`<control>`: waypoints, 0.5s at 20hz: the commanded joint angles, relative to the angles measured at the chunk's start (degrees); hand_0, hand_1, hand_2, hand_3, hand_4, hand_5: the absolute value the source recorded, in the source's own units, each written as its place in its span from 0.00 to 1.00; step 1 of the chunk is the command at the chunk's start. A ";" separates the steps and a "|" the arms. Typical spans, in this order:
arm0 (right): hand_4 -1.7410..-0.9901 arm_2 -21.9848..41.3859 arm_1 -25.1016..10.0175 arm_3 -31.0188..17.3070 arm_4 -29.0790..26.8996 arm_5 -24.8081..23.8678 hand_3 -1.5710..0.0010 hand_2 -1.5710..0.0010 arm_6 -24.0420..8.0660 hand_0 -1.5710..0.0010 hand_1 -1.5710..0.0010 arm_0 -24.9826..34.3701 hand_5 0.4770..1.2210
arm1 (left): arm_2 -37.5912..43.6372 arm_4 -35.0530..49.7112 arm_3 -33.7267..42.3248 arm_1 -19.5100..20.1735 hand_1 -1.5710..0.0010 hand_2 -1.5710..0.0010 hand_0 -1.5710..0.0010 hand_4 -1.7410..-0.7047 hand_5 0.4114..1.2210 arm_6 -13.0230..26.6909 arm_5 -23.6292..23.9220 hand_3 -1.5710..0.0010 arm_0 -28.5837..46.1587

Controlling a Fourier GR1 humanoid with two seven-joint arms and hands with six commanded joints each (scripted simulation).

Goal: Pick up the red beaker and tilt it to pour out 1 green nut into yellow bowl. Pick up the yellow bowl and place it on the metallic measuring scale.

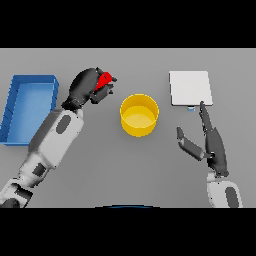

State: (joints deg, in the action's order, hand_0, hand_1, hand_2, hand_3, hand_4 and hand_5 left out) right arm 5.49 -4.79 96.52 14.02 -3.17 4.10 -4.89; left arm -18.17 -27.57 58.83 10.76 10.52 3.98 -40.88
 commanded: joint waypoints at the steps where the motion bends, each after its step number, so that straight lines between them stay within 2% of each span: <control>1: 0.65 -0.05 -0.02 0.11 -0.25 0.18 1.00 1.00 -0.04 1.00 1.00 0.03 0.28 | -2.31 -2.52 -0.13 0.39 0.00 0.00 0.00 0.00 0.89 0.86 -0.05 0.00 -0.51; 3: 0.65 -0.12 -0.03 0.15 -0.42 0.36 1.00 1.00 -0.76 1.00 1.00 0.36 0.29 | -6.78 -7.38 -1.01 1.64 0.00 0.00 0.00 0.00 0.88 2.28 -1.17 0.00 -3.19; 4: 0.64 0.00 0.06 0.08 -0.51 0.46 1.00 1.00 0.25 1.00 1.00 0.02 0.29 | -8.97 -9.58 -1.16 2.32 0.00 0.00 0.00 0.00 0.91 3.01 -2.02 0.00 -4.03; 5: 0.63 -0.06 -0.06 -0.11 -0.34 0.40 1.00 1.00 -0.31 1.00 1.00 0.35 0.30 | -10.63 -11.09 -1.63 2.65 0.00 0.00 0.00 0.00 0.93 3.43 -2.85 0.00 -5.13; 8: 0.62 0.30 0.02 0.50 -0.17 0.54 1.00 1.00 0.02 1.00 1.00 -0.51 0.31 | -14.80 -14.95 -3.30 3.92 0.00 0.00 0.00 0.00 0.96 2.99 -4.31 0.00 -7.83; 10: 0.61 0.05 0.06 1.32 -0.58 0.39 1.00 1.00 0.65 1.00 1.00 -1.01 0.31 | -17.18 -16.98 -4.67 4.99 0.00 0.00 0.00 0.09 0.98 1.78 -6.20 0.00 -10.00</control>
State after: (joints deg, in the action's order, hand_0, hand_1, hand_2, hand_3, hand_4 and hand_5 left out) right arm 5.53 -4.73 97.84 13.44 -2.79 4.79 -5.91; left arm -35.34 -44.47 54.18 15.75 12.30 -2.22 -50.88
